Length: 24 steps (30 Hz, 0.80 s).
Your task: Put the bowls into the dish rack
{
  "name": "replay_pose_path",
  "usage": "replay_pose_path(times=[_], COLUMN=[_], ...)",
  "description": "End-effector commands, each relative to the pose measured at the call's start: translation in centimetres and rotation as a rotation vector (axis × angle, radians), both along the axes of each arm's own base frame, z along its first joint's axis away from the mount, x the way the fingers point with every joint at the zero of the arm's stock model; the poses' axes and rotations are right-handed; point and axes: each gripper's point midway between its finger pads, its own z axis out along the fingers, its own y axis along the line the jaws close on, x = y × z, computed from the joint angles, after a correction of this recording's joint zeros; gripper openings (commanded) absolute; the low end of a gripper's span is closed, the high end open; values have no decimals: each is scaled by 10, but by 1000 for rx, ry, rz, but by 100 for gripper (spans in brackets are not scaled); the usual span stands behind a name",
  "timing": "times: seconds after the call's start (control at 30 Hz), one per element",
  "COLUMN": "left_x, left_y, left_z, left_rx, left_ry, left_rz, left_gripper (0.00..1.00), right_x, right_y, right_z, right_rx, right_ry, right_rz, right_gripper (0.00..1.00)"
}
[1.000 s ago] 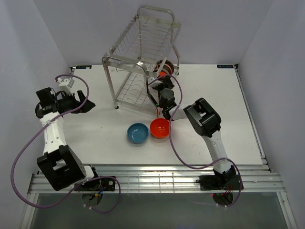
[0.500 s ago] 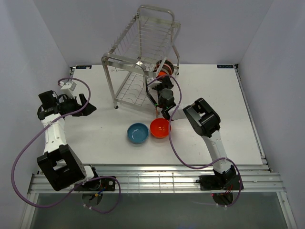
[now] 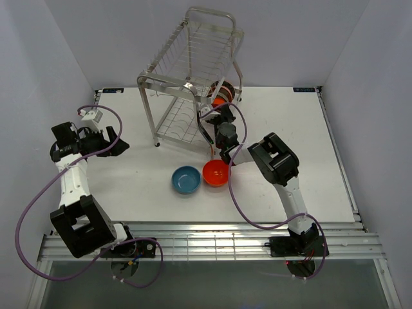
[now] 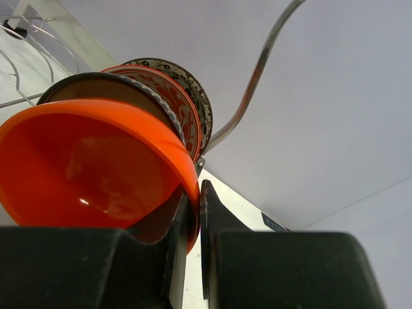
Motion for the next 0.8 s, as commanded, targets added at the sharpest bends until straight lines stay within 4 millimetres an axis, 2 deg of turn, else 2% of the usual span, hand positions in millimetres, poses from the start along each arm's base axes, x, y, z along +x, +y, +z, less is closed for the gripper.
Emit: replay_pose_path(times=[0.0, 0.23, 0.4, 0.43, 0.77], left_x=[1, 2, 2, 2, 1], left_y=[2, 2, 2, 2, 3], left_z=[13, 13, 12, 12, 9], left_rx=[22, 21, 18, 20, 28], left_ry=[-47, -45, -41, -42, -37], left_rz=[-4, -2, -1, -2, 2], left_gripper=[90, 90, 90, 90, 90], right_x=[-12, -14, -15, -15, -14], right_y=[-12, -11, -9, -7, 1], right_z=[63, 56, 49, 53, 42], right_rx=[194, 190, 179, 185, 167], right_ry=[-148, -108, -94, -111, -95], right_rz=[0, -3, -16, -20, -17], right_gripper=[8, 12, 8, 8, 8])
